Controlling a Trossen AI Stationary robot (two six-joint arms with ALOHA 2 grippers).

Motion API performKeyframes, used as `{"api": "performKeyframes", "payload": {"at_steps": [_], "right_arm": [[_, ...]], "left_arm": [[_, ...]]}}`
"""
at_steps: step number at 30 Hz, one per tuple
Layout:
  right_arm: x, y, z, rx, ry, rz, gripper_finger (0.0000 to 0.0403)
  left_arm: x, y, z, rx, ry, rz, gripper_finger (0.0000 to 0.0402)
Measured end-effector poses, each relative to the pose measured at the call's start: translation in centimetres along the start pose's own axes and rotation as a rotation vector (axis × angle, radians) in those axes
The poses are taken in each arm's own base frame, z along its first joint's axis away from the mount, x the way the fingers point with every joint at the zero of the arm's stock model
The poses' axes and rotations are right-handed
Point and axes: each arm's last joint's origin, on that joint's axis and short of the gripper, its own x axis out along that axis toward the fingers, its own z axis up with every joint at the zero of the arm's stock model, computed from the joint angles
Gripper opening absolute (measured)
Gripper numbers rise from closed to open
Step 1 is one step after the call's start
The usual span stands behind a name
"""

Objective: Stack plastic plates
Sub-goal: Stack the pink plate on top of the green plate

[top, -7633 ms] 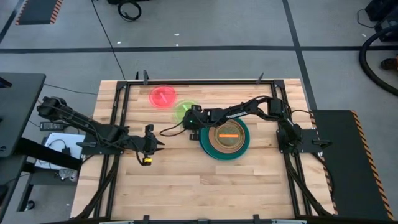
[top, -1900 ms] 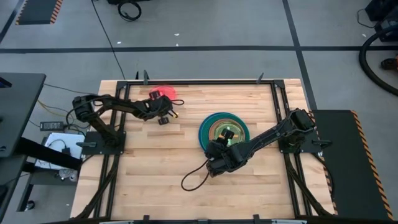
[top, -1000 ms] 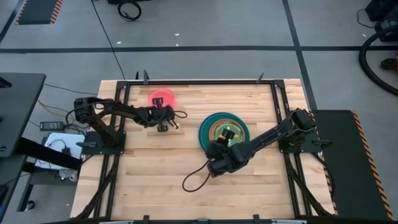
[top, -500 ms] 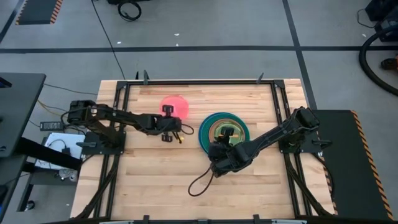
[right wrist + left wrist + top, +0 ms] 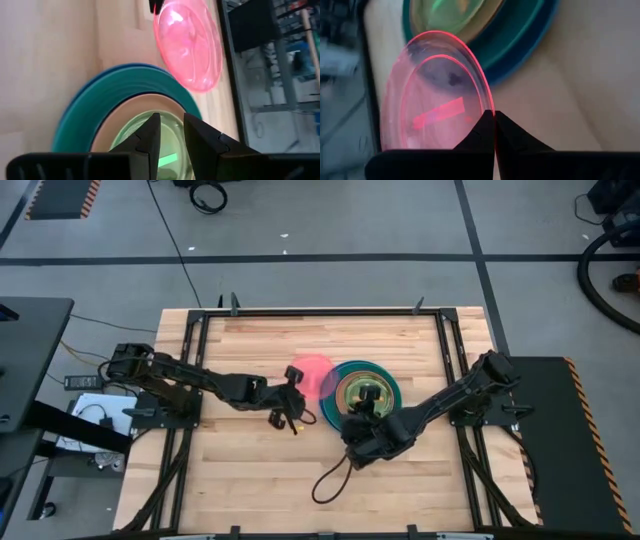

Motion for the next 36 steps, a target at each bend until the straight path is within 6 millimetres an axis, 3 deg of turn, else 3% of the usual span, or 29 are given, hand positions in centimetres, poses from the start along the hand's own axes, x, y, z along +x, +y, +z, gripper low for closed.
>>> {"api": "performKeyframes", "payload": {"at_steps": [13, 24, 36], "right_arm": [[-2.5, -0.1, -0.4, 0.053, -0.049, 0.072, 0.0095], [-2.8, 0.3, -0.6, 0.073, -0.015, 0.144, 0.0095], [-3.1, 0.4, -1.2, 0.078, 0.014, 0.127, 0.0095]], "left_arm": [[0.2, -0.1, 1.6, 0.227, -0.29, -0.13, 0.0002], [3.3, -1.4, 2.3, 0.341, -0.366, -0.128, 0.0002], [6.5, 0.4, 5.3, 0.375, -0.348, -0.193, 0.0002]]}}
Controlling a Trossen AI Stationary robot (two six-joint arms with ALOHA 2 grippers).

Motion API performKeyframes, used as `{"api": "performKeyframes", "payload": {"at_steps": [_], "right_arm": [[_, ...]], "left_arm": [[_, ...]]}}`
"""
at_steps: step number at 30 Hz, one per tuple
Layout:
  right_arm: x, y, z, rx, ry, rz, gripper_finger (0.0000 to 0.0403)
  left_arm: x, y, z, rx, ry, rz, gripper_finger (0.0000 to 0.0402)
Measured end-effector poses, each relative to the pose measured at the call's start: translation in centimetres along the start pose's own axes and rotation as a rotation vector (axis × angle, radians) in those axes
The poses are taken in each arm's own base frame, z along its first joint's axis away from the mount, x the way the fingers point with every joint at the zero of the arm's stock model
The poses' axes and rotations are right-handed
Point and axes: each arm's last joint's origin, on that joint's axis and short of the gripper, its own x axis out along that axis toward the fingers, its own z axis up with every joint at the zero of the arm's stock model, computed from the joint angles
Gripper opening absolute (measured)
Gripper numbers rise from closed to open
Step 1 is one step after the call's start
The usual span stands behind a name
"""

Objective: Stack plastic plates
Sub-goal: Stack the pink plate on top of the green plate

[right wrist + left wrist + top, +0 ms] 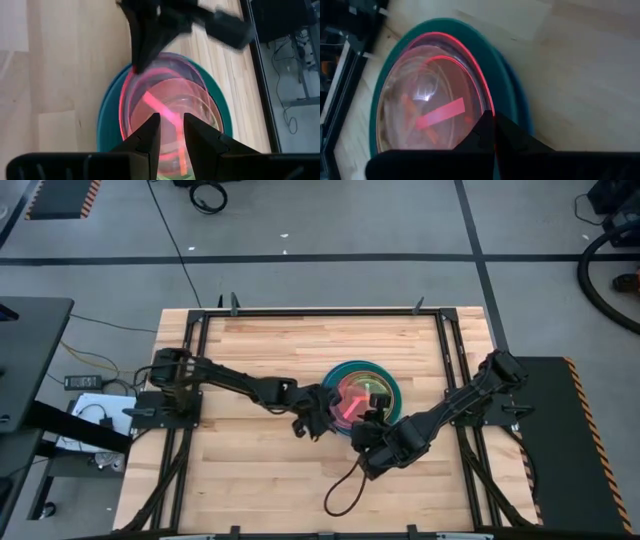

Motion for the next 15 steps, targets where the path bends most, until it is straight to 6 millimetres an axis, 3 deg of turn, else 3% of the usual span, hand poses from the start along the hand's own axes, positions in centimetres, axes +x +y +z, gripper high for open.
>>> {"api": "performKeyframes", "payload": {"at_steps": [15], "right_arm": [[-1.7, -0.1, -0.5, 0.042, -0.049, -0.014, 0.0095]], "left_arm": [[3.2, 3.6, -0.9, -0.017, -0.051, 0.014, 0.0013]]}}
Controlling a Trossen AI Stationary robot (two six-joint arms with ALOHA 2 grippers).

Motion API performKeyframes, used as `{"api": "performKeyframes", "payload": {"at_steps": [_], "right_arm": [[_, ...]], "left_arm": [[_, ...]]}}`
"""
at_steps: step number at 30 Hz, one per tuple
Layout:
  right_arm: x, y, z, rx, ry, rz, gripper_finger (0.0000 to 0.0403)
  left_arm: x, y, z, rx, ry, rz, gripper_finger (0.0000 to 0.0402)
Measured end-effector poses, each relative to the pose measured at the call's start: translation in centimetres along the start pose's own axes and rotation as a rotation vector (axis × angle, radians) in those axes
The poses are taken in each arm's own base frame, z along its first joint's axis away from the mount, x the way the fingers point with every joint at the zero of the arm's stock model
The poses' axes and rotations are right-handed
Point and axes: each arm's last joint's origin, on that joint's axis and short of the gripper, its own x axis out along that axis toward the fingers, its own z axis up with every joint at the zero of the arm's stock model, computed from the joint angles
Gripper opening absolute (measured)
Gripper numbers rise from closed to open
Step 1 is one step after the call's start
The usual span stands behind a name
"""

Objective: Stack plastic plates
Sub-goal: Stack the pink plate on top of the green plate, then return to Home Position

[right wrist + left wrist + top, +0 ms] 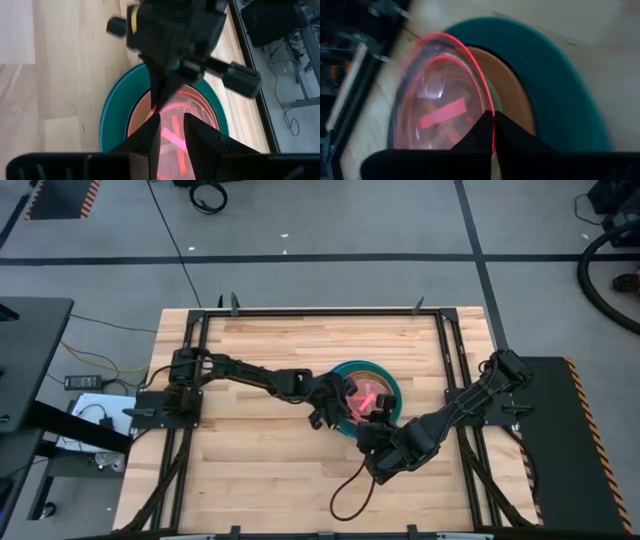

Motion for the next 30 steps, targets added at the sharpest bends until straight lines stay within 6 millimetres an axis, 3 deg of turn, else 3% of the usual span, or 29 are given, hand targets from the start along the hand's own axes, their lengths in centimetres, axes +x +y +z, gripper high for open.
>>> {"api": "performKeyframes", "payload": {"at_steps": [10, 14, 19, 30], "right_arm": [[0.0, 0.0, 0.1, 0.014, -0.013, -0.011, 0.0095], [0.0, 0.0, 0.0, 0.012, -0.013, -0.016, 0.0095], [0.0, -0.4, -0.3, -0.001, -0.004, -0.077, 0.0095], [0.5, -1.2, -0.4, 0.02, 0.008, -0.142, 0.0094]], "left_arm": [[0.3, 0.0, 0.1, -0.109, -0.031, 0.004, 0.0153], [-0.2, 0.1, 0.0, -0.19, 0.032, 0.029, 0.0186], [-1.7, 0.1, 0.1, -0.285, 0.106, -0.007, 0.0186], [-6.4, -1.9, -0.5, -0.403, 0.054, 0.046, 0.0121]]}}
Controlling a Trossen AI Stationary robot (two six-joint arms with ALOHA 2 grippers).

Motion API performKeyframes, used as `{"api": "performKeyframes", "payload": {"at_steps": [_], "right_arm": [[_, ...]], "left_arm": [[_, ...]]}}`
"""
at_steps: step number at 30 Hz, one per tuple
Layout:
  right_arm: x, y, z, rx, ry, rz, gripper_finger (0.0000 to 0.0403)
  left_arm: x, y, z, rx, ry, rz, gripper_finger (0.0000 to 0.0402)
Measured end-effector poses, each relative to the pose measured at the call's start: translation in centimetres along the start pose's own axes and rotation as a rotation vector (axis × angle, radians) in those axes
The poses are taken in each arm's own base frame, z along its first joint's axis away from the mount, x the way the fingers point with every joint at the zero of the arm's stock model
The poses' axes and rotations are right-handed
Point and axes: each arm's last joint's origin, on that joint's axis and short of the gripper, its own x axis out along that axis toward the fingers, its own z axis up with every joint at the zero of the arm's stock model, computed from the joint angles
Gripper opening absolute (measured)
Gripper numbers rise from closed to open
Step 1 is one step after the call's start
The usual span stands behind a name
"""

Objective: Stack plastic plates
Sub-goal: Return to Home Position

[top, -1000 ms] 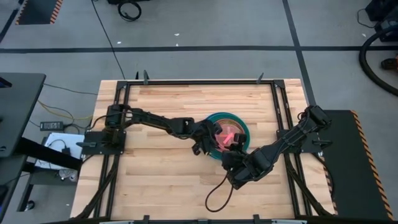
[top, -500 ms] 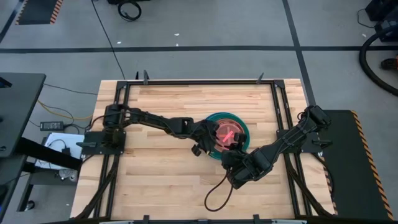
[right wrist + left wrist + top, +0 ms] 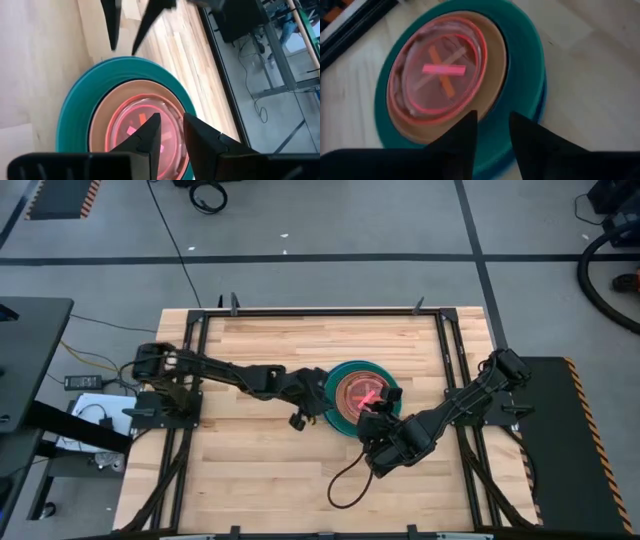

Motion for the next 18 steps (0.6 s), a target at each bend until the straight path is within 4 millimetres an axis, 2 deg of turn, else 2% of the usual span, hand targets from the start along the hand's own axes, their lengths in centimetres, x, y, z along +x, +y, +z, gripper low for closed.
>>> {"api": "performKeyframes", "payload": {"at_steps": [10, 14, 18], "right_arm": [[2.1, -1.2, 0.8, -0.014, 0.066, 0.012, 0.0081], [3.9, -1.5, 0.8, -0.017, 0.075, 0.06, 0.0078], [6.4, -2.1, -0.5, 0.004, 0.089, 0.128, 0.0077]], "left_arm": [[-4.0, -1.6, -2.1, -0.112, -0.033, 0.048, 0.0111], [-5.4, -2.2, -3.1, -0.146, -0.051, 0.075, 0.0111], [-6.5, -2.9, -4.1, -0.174, -0.053, 0.123, 0.0111]]}}
